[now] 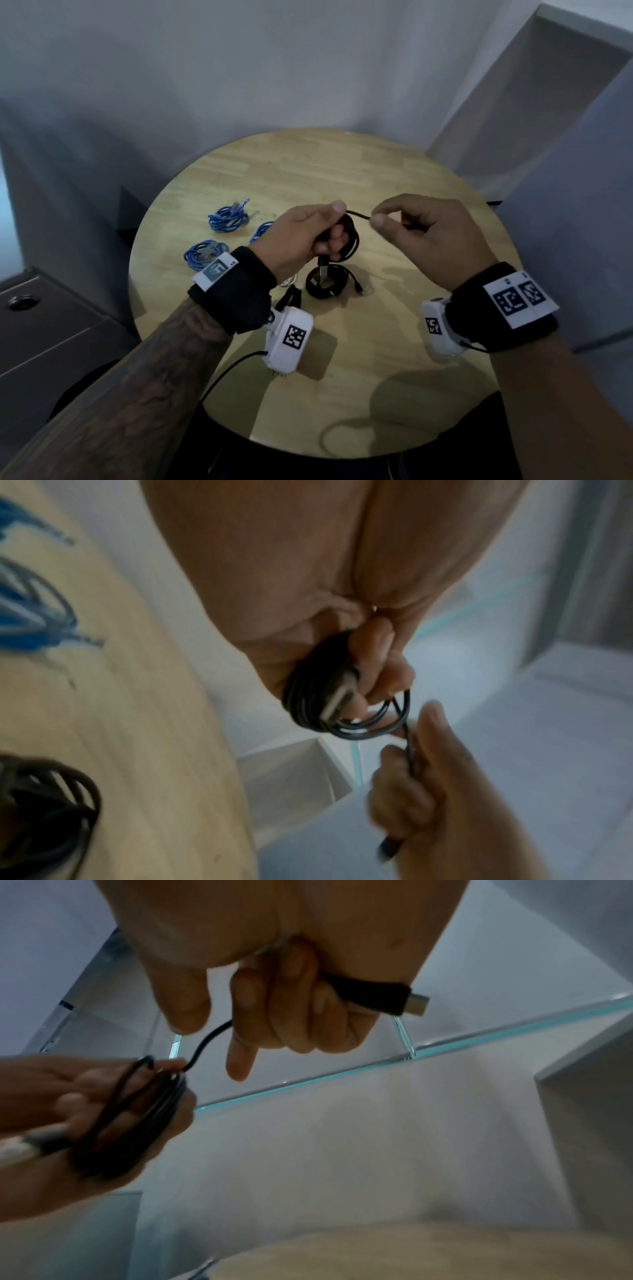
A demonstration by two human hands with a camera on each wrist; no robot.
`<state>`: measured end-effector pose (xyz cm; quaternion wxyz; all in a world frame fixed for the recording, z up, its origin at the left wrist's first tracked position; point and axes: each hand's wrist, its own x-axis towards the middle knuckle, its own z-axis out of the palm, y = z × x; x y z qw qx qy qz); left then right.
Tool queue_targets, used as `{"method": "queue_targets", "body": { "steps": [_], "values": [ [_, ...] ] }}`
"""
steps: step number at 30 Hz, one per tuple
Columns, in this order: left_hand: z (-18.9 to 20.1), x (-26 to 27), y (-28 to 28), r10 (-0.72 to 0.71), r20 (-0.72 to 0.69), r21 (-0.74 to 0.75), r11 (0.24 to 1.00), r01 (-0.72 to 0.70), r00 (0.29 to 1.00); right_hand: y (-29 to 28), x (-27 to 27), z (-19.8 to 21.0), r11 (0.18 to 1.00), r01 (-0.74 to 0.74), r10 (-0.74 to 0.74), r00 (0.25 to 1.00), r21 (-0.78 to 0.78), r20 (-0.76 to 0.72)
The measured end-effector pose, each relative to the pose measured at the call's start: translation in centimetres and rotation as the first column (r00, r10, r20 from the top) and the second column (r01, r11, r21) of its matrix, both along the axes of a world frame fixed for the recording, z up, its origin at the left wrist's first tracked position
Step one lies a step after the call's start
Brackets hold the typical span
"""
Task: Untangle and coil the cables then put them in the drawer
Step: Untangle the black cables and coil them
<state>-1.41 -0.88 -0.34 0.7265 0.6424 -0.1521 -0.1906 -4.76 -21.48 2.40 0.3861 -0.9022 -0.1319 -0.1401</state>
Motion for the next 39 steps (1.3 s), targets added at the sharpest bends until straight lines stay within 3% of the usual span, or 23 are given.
{"method": "queue_targets", "body": {
  "steps": [3, 5, 9, 13, 19, 23, 25, 29, 33, 36, 39],
  "values": [
    [0.6, 0.0, 0.1, 0.012, -0.101, -0.18, 0.983, -0.03, 0.995, 1.9, -0.4, -0.9, 0.985, -0.101, 0.124, 0.977, 0.137, -0.172],
    [0.9, -0.3, 0.5, -0.02, -0.145, -0.251, 0.968, -0.017, 0.989, 3.0, -0.4, -1.0, 0.977, -0.126, 0.162, 0.964, 0.175, -0.209],
    [1.7, -1.6, 0.8, -0.059, -0.197, -0.297, 0.955, -0.002, 0.979, 3.6, -0.8, -0.7, 0.963, -0.134, 0.187, 0.957, 0.236, -0.222],
    [1.8, -3.3, 0.8, -0.017, -0.137, -0.25, 0.968, -0.018, 0.99, 3.7, -2.0, -0.7, 0.962, -0.091, 0.143, 0.971, 0.257, -0.19],
    [1.0, -5.5, 0.0, -0.041, -0.266, -0.33, 0.943, -0.051, 0.963, 4.4, -3.5, -1.2, 0.941, 0.009, 0.042, 0.989, 0.339, -0.143],
    [0.4, -5.8, -0.2, 0.07, -0.369, -0.327, 0.924, -0.2, 0.927, 5.2, -3.5, -3.1, 0.964, 0.028, -0.007, 0.997, 0.263, -0.081],
    [-0.1, -5.4, -0.2, 0.167, -0.349, -0.297, 0.914, -0.278, 0.922, 5.6, -3.4, -4.0, 0.978, 0.015, 0.002, 0.996, 0.207, -0.085],
    [-0.9, -4.0, 0.5, 0.347, -0.27, -0.225, 0.884, -0.409, 0.898, 5.0, -2.7, -4.7, 0.962, 0.007, 0.016, 0.996, 0.272, -0.083],
    [-1.1, -2.6, 0.9, 0.403, -0.271, -0.227, 0.856, -0.465, 0.874, 3.6, -1.0, -5.9, 0.993, 0.073, -0.076, 0.996, 0.095, 0.035],
    [-1.5, -2.0, 0.6, 0.36, -0.252, -0.177, 0.895, -0.409, 0.898, 3.7, -0.3, -6.1, 0.953, 0.149, -0.132, 0.988, 0.262, -0.083],
    [-1.9, -1.7, 0.3, 0.29, -0.243, -0.125, 0.937, -0.326, 0.926, 3.9, 0.0, -5.8, 0.805, 0.195, -0.096, 0.975, 0.561, -0.202]
  ]
}}
